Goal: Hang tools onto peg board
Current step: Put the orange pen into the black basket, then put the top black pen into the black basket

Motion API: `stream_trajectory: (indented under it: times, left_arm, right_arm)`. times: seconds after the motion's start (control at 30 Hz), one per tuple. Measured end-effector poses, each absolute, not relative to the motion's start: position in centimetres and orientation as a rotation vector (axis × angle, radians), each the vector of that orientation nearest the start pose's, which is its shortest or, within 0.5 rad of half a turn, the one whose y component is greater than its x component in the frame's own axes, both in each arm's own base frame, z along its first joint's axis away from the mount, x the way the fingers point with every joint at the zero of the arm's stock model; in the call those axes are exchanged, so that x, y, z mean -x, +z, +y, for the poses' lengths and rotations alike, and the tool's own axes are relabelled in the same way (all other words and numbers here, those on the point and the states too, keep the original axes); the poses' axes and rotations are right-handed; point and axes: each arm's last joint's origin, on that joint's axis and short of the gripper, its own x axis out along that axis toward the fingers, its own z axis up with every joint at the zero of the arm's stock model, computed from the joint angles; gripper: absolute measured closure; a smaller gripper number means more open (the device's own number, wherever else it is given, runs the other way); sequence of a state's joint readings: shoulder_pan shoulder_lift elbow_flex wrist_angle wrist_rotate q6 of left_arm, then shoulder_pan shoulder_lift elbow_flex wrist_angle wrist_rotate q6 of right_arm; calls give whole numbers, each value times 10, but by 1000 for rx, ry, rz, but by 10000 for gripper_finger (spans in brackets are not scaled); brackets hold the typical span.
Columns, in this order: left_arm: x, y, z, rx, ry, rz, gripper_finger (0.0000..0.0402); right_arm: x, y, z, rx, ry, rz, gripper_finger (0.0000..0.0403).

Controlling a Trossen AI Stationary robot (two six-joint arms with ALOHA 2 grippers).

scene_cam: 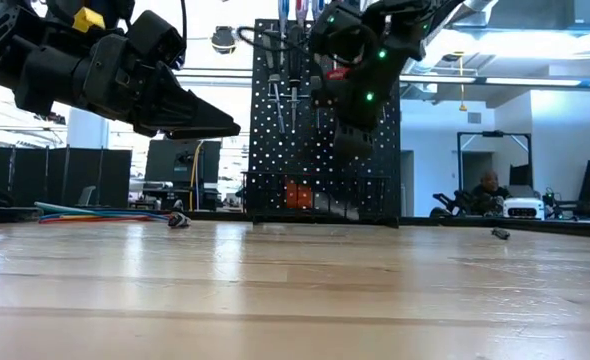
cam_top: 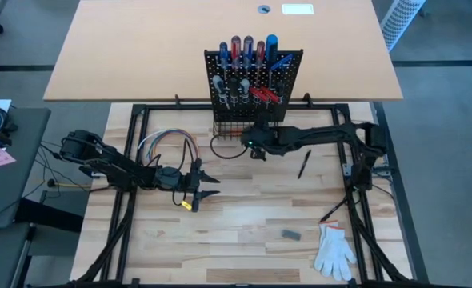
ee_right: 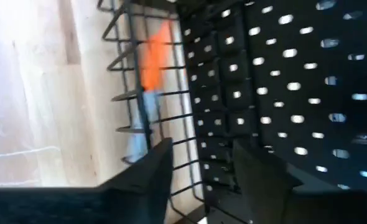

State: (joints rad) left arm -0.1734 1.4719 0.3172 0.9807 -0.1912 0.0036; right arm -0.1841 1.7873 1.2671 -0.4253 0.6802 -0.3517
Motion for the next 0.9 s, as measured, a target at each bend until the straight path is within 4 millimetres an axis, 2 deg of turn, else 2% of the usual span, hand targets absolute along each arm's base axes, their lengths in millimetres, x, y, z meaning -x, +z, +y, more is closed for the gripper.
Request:
stream_trajectory:
  times: [0.17,0.33,0.4,0.53,0.7,0.8,0.9]
  left_arm:
    - [-240,150,-36,-30,18,173,240]
    - [-239,148,-39,-31,7,186,240]
    - [-239,148,-40,-32,1,187,240]
    - [-239,148,-42,-34,-6,192,240]
    - [-239,148,-42,-44,-7,190,240]
    - [-240,150,-42,-55,-7,184,240]
    - [-243,153,-43,-67,-8,172,240]
  right_arm:
    - [-348,238,-69,493,-628,1076,180]
    - [-322,250,-35,410,-538,1172,187]
    - [-308,247,-24,349,-450,1244,192]
    - [-273,226,-10,308,-307,1406,198]
    - [-237,184,-8,428,-91,1606,200]
    - [-224,160,-9,556,16,1706,201]
    - [-221,142,-11,650,8,1770,210]
